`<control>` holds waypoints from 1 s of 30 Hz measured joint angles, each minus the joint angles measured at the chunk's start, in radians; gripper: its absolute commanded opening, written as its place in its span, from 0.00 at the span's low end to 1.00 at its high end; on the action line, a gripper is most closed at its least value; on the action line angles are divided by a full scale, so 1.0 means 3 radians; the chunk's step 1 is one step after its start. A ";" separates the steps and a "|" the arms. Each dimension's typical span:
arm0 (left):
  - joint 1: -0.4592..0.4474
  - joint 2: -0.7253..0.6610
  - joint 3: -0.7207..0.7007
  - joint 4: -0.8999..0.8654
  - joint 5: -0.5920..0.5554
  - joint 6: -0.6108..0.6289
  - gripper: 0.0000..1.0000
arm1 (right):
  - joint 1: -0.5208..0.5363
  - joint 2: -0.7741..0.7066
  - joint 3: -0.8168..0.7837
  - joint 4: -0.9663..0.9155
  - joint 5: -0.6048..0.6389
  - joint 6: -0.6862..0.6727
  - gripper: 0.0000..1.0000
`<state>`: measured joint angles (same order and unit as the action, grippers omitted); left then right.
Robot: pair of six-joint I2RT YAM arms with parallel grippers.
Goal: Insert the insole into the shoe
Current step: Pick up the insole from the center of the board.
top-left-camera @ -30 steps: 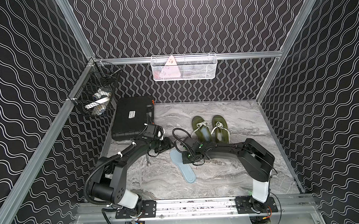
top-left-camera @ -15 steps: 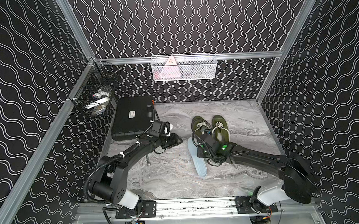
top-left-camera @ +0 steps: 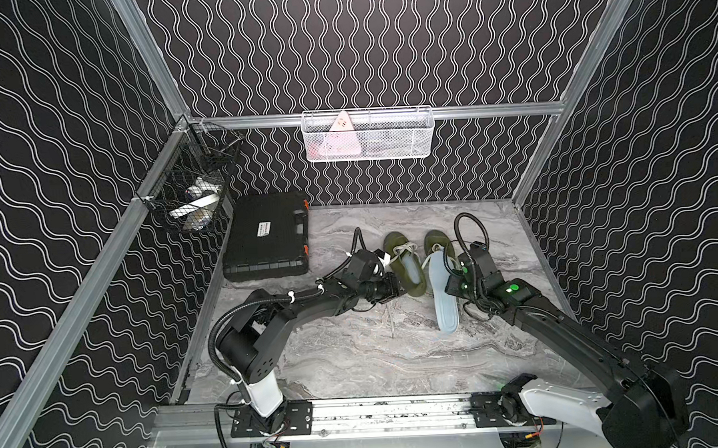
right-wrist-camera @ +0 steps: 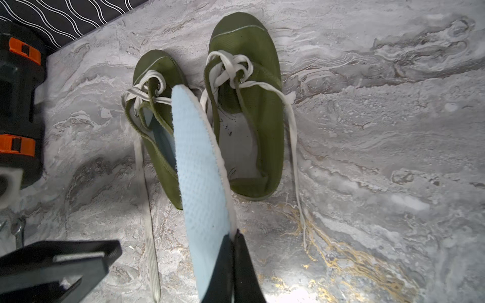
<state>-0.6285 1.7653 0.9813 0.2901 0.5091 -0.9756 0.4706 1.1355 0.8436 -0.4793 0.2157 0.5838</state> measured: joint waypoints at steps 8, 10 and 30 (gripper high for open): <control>-0.0062 0.0317 0.0253 0.0608 0.0136 -0.0295 0.45 | -0.0214 -0.0024 0.0023 0.0001 -0.0538 -0.0103 0.00; -0.0075 0.0398 0.0329 0.0685 0.0169 -0.0329 0.45 | -0.0221 -0.0024 0.0025 0.0003 -0.0646 -0.0127 0.00; -0.0156 0.0529 0.0392 0.0844 0.0238 -0.0477 0.42 | -0.0242 -0.0013 -0.0050 0.0099 -0.1022 -0.0237 0.00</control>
<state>-0.6754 1.9240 1.0988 0.5434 0.5804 -1.1187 0.3981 1.1316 0.8288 -0.4496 -0.0910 0.5129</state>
